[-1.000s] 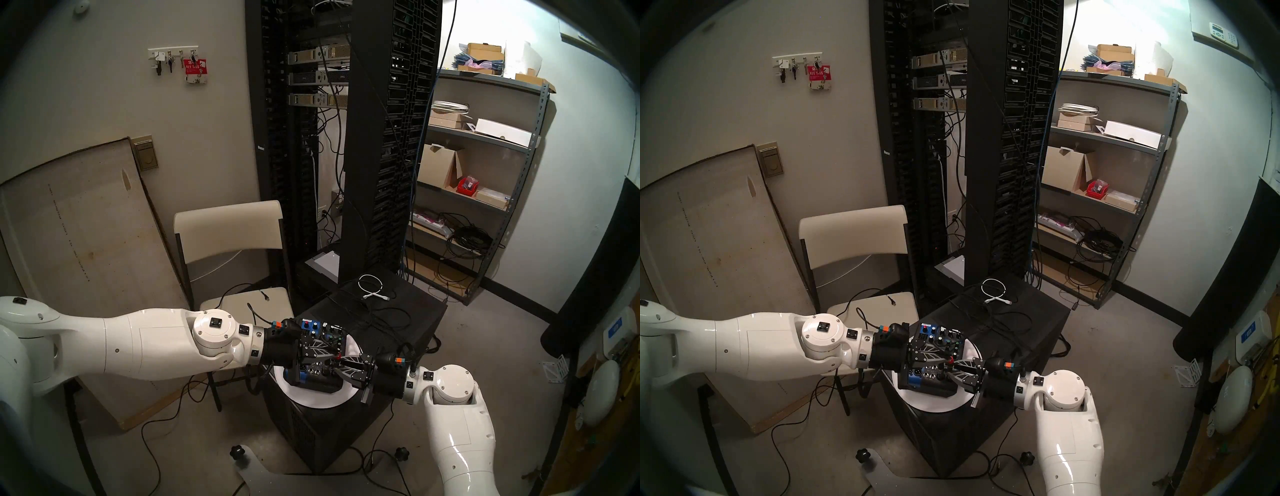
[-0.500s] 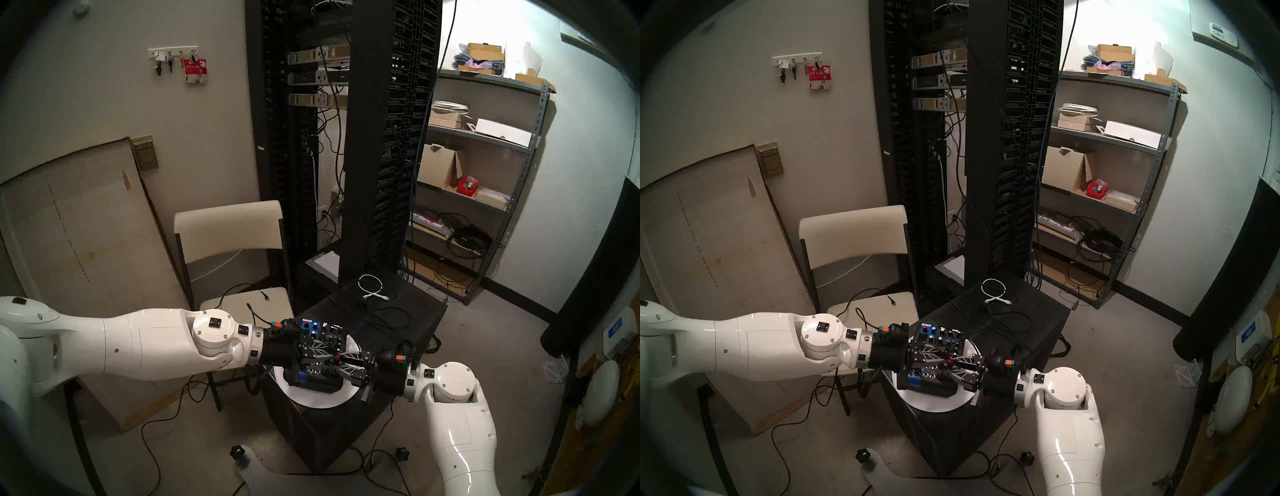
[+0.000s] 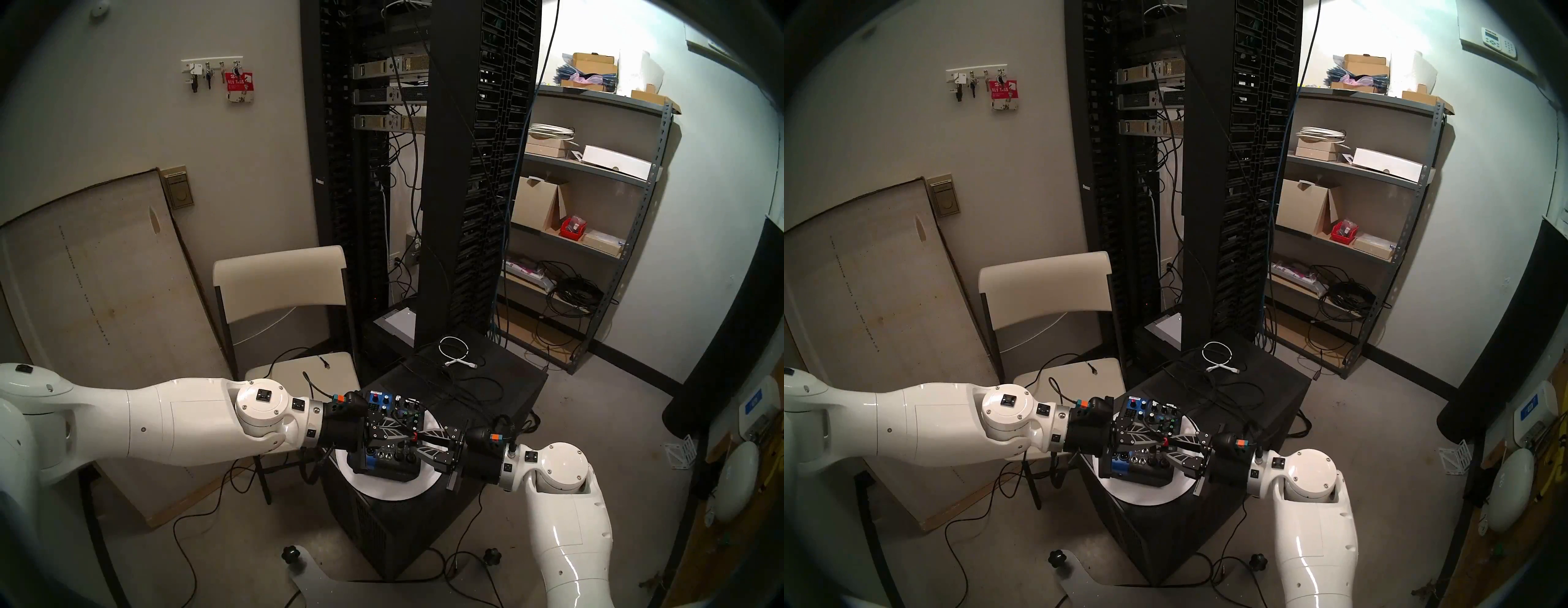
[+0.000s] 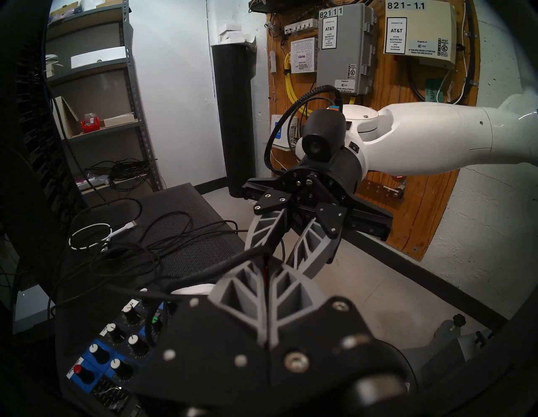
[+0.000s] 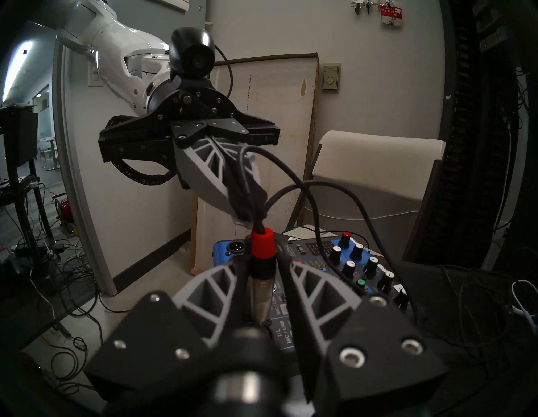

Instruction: Insert aux cable

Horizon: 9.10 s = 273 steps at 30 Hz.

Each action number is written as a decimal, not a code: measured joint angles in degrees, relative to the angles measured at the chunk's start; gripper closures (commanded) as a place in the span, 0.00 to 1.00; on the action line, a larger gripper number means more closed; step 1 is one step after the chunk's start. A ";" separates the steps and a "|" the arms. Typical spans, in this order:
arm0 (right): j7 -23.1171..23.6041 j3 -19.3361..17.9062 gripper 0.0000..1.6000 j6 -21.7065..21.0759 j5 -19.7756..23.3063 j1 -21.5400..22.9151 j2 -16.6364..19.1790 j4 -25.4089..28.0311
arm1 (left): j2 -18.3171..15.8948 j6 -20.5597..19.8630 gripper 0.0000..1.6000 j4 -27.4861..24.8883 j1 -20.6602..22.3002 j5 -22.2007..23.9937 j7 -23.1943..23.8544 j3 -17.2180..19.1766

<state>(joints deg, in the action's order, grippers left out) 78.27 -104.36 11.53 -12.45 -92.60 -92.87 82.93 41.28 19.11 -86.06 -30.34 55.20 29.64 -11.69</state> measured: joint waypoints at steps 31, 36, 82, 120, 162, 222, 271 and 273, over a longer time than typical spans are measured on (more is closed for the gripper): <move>0.76 0.35 1.00 -0.59 0.24 -0.49 0.11 1.19 | 0.04 -0.04 1.00 0.11 0.17 0.12 0.71 -0.09; 0.82 0.34 1.00 -0.16 0.18 -0.54 0.12 1.12 | 0.10 -0.07 1.00 0.11 0.17 0.07 0.87 -0.15; -0.12 1.26 1.00 1.79 -4.22 -1.32 0.05 0.55 | -0.56 -2.73 1.00 -0.92 0.48 -3.18 0.01 -0.86; -0.08 1.27 0.93 0.62 -3.97 -1.25 0.15 0.79 | -0.35 -6.77 1.00 -2.01 3.46 -10.20 1.23 -2.01; 2.18 1.08 0.14 -0.18 -2.28 -1.44 0.34 1.88 | -7.48 -4.63 1.00 -5.78 3.22 -6.21 0.26 -1.69; 4.51 -4.92 0.50 -1.81 -0.21 -0.65 1.60 5.72 | -6.74 -1.80 1.00 1.55 3.83 -0.82 -1.44 1.04; 5.20 1.26 0.48 -3.78 0.82 -3.34 0.21 9.00 | -6.43 -1.81 1.00 1.42 3.84 -0.84 -1.48 0.66; 5.03 1.42 0.47 -3.70 0.77 -3.34 0.20 8.85 | -6.43 -1.81 1.00 1.42 3.84 -0.84 -1.54 0.63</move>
<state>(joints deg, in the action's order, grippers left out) 83.30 -102.93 7.83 -11.68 -95.94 -92.67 91.78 34.85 17.30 -84.64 -26.50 54.35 28.11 -11.06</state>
